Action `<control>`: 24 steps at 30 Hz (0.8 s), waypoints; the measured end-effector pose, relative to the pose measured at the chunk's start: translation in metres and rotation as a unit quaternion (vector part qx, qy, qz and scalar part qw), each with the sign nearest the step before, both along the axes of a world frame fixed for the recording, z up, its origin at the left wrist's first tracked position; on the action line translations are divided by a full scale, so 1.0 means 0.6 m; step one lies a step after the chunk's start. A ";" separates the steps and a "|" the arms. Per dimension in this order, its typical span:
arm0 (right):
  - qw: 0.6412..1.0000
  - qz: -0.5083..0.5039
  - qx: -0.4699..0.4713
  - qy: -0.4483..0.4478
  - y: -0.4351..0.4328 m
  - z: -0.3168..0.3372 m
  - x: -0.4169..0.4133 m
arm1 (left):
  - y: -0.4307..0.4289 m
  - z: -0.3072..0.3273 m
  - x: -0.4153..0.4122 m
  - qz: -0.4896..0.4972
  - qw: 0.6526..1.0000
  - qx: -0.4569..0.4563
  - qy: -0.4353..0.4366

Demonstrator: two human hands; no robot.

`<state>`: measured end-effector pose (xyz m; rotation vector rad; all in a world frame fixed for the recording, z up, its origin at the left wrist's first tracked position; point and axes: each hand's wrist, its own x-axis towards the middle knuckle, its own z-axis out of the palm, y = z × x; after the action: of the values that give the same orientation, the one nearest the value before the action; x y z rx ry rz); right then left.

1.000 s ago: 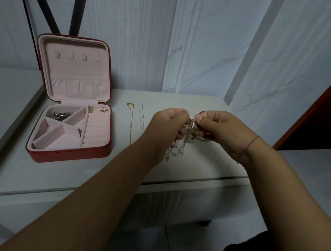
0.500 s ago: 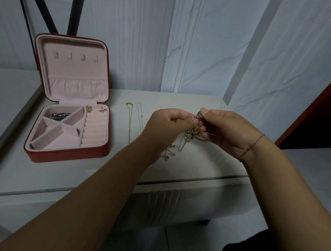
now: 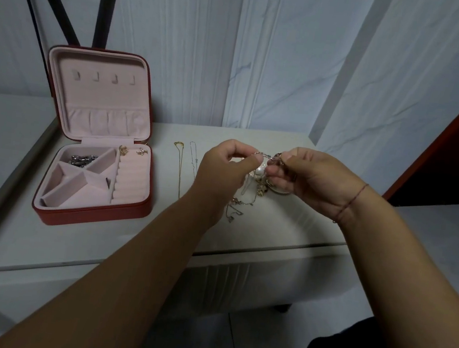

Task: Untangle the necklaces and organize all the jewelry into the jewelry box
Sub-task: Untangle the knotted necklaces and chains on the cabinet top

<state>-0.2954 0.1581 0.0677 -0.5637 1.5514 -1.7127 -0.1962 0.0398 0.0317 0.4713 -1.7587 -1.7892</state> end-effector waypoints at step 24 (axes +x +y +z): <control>0.961 -0.044 0.070 0.265 0.010 0.001 0.000 | -0.003 0.005 0.006 -0.052 0.985 0.166 -0.017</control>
<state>-0.2952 0.1643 0.0684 -0.9459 2.0784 -1.5735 -0.1929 0.0382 0.0345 0.5546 -1.5355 -2.1733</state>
